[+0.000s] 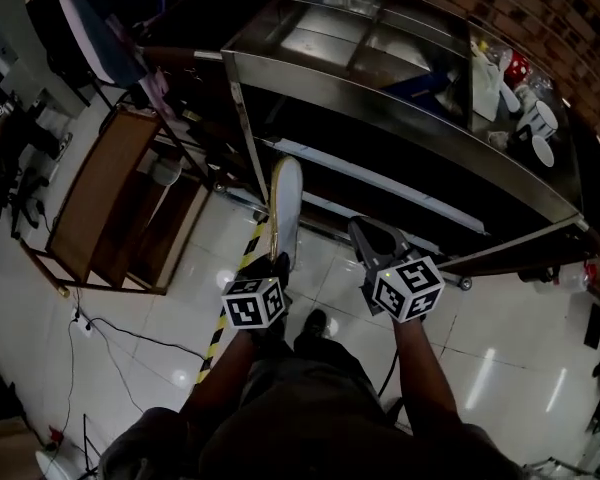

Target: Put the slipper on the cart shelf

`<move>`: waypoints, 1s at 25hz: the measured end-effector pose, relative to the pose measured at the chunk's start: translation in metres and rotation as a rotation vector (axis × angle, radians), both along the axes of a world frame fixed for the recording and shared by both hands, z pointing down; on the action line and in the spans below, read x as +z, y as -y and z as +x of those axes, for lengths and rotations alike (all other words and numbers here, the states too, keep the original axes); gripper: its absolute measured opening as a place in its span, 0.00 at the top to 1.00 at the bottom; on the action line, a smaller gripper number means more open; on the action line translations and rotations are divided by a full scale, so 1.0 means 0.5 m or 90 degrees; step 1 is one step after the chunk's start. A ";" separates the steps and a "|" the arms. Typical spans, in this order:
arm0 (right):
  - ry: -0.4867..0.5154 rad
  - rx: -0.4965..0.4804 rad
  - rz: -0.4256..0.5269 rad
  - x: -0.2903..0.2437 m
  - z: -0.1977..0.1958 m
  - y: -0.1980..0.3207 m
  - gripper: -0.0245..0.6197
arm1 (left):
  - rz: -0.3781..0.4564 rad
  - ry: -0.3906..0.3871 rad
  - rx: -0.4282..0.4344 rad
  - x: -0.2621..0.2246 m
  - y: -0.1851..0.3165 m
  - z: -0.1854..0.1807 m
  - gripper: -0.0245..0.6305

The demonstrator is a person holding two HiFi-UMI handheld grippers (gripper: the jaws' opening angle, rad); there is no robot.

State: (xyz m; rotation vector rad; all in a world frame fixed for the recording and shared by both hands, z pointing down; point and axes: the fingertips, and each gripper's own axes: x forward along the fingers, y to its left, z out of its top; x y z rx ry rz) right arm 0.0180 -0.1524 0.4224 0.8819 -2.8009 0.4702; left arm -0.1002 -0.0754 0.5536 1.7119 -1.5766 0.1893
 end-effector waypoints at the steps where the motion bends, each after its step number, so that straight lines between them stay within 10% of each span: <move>1: -0.003 0.014 -0.004 0.007 0.021 -0.002 0.96 | -0.007 -0.003 0.013 0.011 -0.001 0.019 0.84; 25: -0.016 0.305 -0.056 0.247 0.372 0.037 0.96 | -0.046 -0.068 0.246 0.365 0.300 0.382 0.84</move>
